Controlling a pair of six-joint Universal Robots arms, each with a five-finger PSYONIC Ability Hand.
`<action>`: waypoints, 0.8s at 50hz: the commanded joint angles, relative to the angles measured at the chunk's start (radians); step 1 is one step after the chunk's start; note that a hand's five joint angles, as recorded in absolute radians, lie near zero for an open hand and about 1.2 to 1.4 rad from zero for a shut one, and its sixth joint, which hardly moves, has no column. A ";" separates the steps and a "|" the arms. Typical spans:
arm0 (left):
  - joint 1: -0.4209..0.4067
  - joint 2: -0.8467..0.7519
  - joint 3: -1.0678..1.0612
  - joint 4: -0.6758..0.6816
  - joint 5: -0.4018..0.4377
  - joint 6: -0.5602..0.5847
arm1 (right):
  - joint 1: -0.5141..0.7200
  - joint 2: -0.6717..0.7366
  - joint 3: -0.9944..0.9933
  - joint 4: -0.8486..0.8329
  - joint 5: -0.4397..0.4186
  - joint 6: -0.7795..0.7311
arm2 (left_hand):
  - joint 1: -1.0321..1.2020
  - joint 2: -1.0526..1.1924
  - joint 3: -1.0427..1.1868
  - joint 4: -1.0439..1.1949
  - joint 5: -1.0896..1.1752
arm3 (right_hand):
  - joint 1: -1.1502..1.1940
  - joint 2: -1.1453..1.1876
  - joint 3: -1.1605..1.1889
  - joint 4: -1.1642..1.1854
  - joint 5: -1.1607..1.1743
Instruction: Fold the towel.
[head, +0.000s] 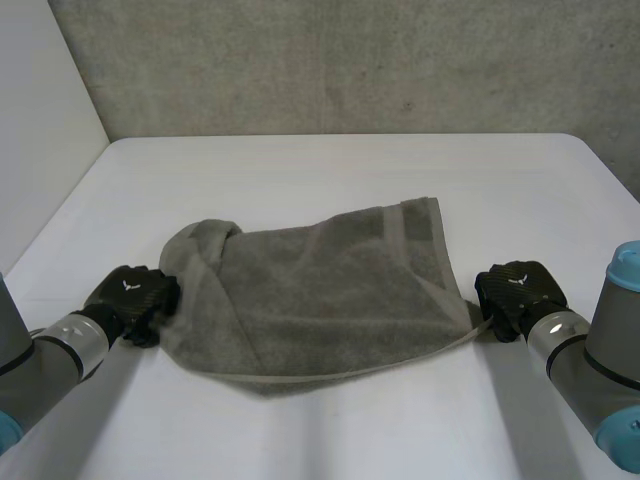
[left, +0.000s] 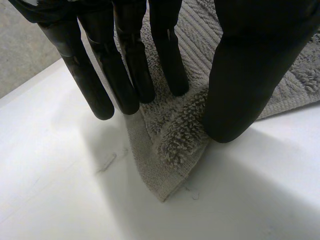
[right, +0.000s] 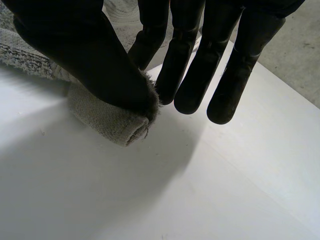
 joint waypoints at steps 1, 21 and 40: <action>-0.010 -0.006 0.005 0.001 -0.001 -0.004 | 0.000 0.004 -0.001 0.000 0.000 0.000 | 0.154 0.147 0.148 0.148 0.298 | 0.003 0.182 0.182 0.179 0.184; -0.016 0.032 -0.012 -0.001 -0.005 -0.012 | 0.000 0.006 -0.001 0.001 0.000 -0.001 | 0.514 0.508 0.509 0.508 0.659 | 0.003 0.182 0.182 0.179 0.184; -0.014 0.022 -0.052 0.078 -0.001 -0.010 | 0.002 0.005 -0.001 0.003 0.003 -0.001 | 0.233 0.227 0.228 0.227 0.377 | 0.003 0.182 0.182 0.179 0.184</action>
